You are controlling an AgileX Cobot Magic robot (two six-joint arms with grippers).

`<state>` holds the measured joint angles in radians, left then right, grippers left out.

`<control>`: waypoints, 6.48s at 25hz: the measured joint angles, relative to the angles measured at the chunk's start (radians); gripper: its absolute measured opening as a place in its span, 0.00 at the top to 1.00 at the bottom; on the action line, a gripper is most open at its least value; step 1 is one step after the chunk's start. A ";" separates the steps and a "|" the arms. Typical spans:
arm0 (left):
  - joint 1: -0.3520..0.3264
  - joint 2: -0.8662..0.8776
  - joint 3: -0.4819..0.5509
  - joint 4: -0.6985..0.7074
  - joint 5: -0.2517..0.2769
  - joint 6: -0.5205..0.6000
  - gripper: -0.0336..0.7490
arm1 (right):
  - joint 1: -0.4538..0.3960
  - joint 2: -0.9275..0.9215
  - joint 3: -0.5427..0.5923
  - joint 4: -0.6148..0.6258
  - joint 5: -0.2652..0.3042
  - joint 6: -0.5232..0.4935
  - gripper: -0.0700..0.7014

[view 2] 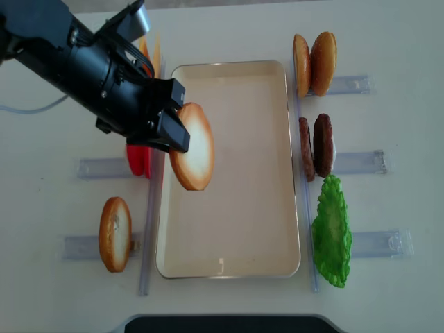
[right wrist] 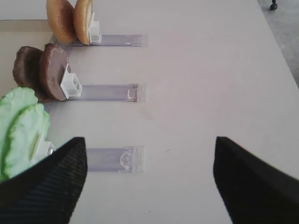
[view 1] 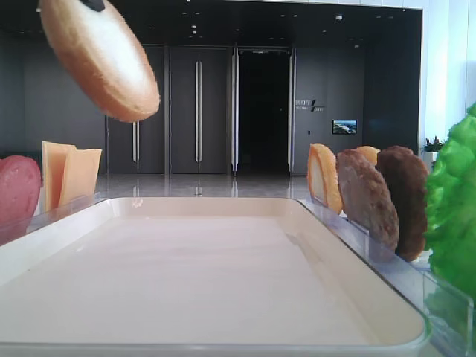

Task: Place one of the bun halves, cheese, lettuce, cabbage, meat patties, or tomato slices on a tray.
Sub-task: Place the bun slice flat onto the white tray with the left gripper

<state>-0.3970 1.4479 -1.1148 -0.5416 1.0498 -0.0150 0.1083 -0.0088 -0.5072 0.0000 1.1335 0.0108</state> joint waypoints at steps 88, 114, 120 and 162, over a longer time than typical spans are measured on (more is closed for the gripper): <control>-0.056 0.363 0.051 -0.350 -0.181 0.414 0.81 | 0.000 0.000 0.000 0.000 0.000 0.000 0.22; -0.056 0.363 0.138 -0.404 -0.248 0.474 0.81 | 0.000 0.000 0.000 0.000 0.000 0.000 0.22; -0.056 0.363 0.138 -0.404 -0.250 0.474 0.81 | 0.000 0.000 0.000 0.000 0.000 0.000 0.22; -0.056 0.363 0.138 -0.227 -0.190 0.163 0.32 | 0.000 0.000 0.000 0.000 0.000 0.000 0.22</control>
<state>-0.4535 1.8109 -0.9773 -0.7682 0.8603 0.1482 0.1083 -0.0088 -0.5072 0.0000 1.1335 0.0108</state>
